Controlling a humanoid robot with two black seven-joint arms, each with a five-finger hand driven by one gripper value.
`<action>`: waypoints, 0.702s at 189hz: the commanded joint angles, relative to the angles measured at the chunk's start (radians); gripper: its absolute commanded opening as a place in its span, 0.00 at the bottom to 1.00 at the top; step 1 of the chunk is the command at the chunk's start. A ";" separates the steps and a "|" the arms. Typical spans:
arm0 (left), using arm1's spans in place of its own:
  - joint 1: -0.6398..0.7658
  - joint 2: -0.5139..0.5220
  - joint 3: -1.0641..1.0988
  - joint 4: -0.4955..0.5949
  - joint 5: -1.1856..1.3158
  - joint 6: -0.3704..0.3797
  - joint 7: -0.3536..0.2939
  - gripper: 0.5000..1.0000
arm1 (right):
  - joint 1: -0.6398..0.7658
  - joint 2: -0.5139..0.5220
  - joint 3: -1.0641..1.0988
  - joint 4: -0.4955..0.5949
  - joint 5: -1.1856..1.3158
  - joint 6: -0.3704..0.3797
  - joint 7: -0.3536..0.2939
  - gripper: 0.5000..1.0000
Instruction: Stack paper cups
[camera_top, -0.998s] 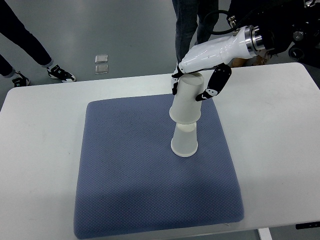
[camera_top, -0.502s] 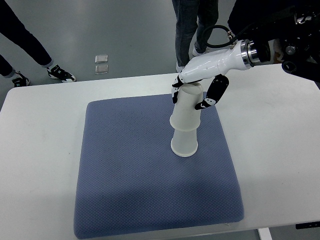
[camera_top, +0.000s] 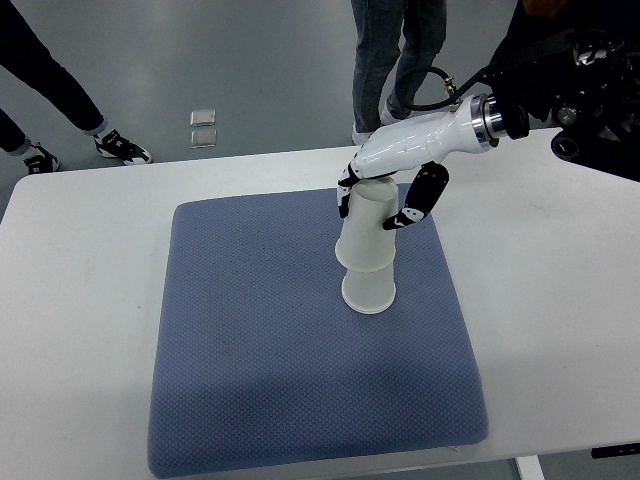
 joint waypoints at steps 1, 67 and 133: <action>0.000 0.000 0.000 -0.001 0.000 0.000 0.000 1.00 | -0.001 0.000 -0.001 -0.013 -0.012 -0.007 0.000 0.19; 0.000 0.000 0.000 -0.001 0.000 0.000 -0.001 1.00 | -0.028 0.000 -0.001 -0.018 -0.028 -0.027 0.000 0.19; 0.000 0.000 0.000 -0.001 0.000 0.000 0.000 1.00 | -0.056 -0.003 0.000 -0.022 -0.027 -0.060 0.000 0.33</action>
